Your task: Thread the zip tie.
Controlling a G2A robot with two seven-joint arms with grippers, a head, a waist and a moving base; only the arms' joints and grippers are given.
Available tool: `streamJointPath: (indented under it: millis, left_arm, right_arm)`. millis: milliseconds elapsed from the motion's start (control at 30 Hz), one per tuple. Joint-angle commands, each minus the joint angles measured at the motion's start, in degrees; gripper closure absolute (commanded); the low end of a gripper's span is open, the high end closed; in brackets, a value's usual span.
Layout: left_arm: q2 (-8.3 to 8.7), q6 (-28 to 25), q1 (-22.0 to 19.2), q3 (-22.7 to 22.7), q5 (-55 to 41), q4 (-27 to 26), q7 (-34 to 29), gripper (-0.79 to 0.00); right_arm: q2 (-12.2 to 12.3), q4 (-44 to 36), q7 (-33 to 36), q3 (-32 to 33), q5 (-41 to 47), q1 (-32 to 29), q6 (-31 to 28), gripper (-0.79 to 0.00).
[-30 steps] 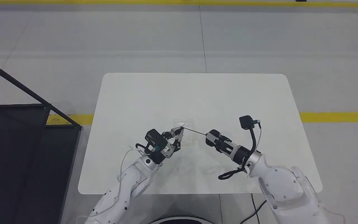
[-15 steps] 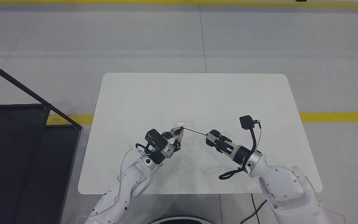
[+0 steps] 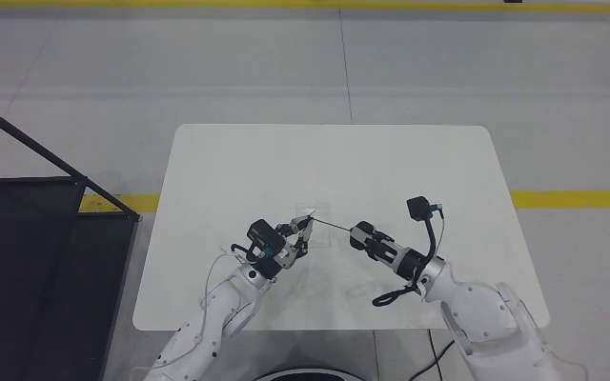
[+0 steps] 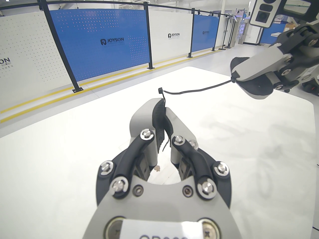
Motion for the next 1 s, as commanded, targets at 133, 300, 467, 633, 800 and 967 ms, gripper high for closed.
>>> streamJointPath:
  millis: [133, 300, 467, 633, 800, 967]
  left_arm:
    - [0.0, 0.0, 0.0, 0.0, 0.0, 0.0, 0.0, 0.0]
    - [0.0, 0.0, 0.0, 0.0, 0.0, 0.0, 0.0, 0.0]
    - [0.0, 0.0, 0.0, 0.0, 0.0, 0.0, 0.0, 0.0]
    - [0.0, 0.0, 0.0, 0.0, 0.0, 0.0, 0.0, 0.0]
    - [0.0, 0.0, 0.0, 0.0, 0.0, 0.0, 0.0, 0.0]
    - [0.0, 0.0, 0.0, 0.0, 0.0, 0.0, 0.0, 0.0]
  right_arm:
    - [-0.03, 0.42, 0.52, -0.02, 0.66, 0.71, 0.82, 0.0]
    - [-0.05, 0.6, 0.54, -0.02, 0.86, 0.91, 1.16, 0.0]
    - [-0.03, 0.71, 0.8, -0.09, 0.56, 1.06, 1.48, 0.0]
    - [-0.01, 0.87, 1.19, -0.19, 0.38, 1.31, 1.59, 0.0]
    - [0.01, 0.91, 1.28, 0.03, 0.84, 1.3, 1.22, 0.0]
    - [0.03, 0.85, 1.28, 0.11, 0.95, 1.2, 1.12, 0.0]
